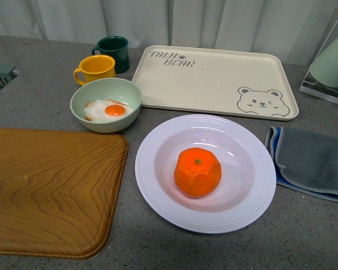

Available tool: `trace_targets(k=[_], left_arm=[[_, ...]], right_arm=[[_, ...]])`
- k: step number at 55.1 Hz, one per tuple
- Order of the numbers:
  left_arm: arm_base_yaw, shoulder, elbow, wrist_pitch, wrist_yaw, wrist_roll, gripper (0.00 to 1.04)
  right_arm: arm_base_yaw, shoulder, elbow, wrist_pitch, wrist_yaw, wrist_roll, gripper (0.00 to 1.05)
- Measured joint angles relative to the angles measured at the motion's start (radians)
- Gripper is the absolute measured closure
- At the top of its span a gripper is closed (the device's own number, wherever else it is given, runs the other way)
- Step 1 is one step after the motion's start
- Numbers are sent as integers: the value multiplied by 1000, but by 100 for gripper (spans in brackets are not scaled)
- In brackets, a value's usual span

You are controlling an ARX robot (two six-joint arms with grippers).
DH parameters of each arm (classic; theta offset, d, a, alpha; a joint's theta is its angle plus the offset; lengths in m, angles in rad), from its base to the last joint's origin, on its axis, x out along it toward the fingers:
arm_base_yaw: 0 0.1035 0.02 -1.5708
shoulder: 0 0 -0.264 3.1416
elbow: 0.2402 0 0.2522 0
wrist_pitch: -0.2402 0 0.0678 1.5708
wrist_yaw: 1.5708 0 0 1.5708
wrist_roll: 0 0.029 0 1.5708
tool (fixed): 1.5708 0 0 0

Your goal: Place orange and plate with both arms

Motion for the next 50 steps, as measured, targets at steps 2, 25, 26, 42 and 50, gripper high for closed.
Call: trace_targets(k=[2, 25, 26, 42, 50], left_arm=[[17, -50, -13, -29, 12, 0, 101], [133, -402, -85, -307, 126, 1, 101], [151, -419, -85, -321, 167, 1, 101], [216, -623, -85, -503, 211, 1, 101], [217, -702, -86, -575, 210, 1, 101]], right_arm=[[0, 0, 0, 0, 0, 0, 9], [0, 0, 0, 0, 0, 0, 9], [0, 0, 0, 0, 0, 0, 9], [0, 0, 0, 0, 0, 0, 9], [0, 0, 0, 0, 0, 0, 9]])
